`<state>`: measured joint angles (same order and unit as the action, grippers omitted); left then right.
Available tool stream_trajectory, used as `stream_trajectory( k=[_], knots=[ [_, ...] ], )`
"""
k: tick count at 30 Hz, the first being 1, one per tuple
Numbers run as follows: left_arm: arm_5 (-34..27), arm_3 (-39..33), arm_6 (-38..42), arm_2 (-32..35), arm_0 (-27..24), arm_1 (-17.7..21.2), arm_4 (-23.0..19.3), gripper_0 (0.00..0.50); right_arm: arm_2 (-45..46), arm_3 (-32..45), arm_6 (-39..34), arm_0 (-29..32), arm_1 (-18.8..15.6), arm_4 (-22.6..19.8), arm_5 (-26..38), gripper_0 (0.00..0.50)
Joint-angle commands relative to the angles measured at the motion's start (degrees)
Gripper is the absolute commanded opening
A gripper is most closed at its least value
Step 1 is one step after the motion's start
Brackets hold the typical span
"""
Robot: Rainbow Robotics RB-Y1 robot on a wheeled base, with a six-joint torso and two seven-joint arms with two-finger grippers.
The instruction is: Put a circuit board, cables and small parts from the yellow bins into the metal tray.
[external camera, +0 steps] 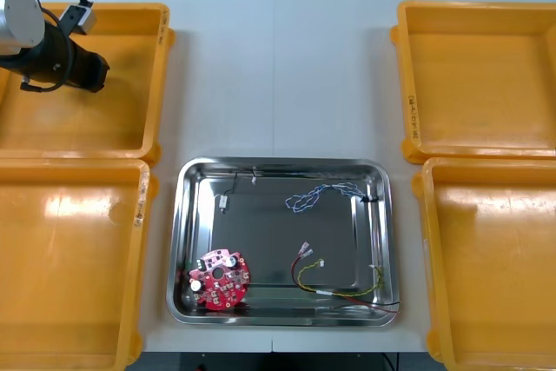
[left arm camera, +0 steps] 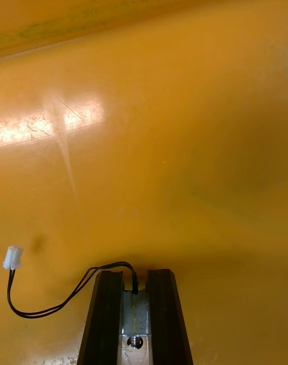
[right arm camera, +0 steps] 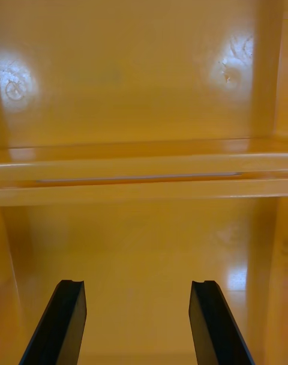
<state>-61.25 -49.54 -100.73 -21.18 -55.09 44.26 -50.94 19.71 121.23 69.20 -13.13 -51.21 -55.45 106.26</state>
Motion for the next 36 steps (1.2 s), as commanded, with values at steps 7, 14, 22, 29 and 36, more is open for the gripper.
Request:
stream_trajectory(
  k=[7, 14, 22, 29, 36],
  knots=[
    [-12.05, -6.01, 6.87, 0.0, -3.89, 3.03, -0.21, 0.0, -0.2, 2.16, 1.64, 0.91, 0.06, 1.92, -0.44, 0.5],
    [-18.38, -9.97, 8.98, 1.49, -6.96, 5.75, -1.44, 0.0, -0.2, 2.16, 1.55, 0.91, 0.15, 1.75, 0.0, 0.5],
    [-27.88, -18.58, 17.41, 8.43, -7.4, 6.98, -2.41, 0.0, -0.2, 2.16, 1.55, 0.91, 0.15, 1.75, 0.0, 0.5],
    [-37.46, -29.65, 29.19, 9.14, -7.49, 7.86, -3.73, 0.0, -0.2, 2.16, 1.55, 0.91, 0.15, 1.75, 0.0, 0.5],
    [-43.17, -38.0, 41.14, 8.79, -7.49, 7.07, -9.44, 0.0, -0.2, 2.16, 1.55, 0.91, 0.15, 1.75, 0.0, 0.5]
  ],
)
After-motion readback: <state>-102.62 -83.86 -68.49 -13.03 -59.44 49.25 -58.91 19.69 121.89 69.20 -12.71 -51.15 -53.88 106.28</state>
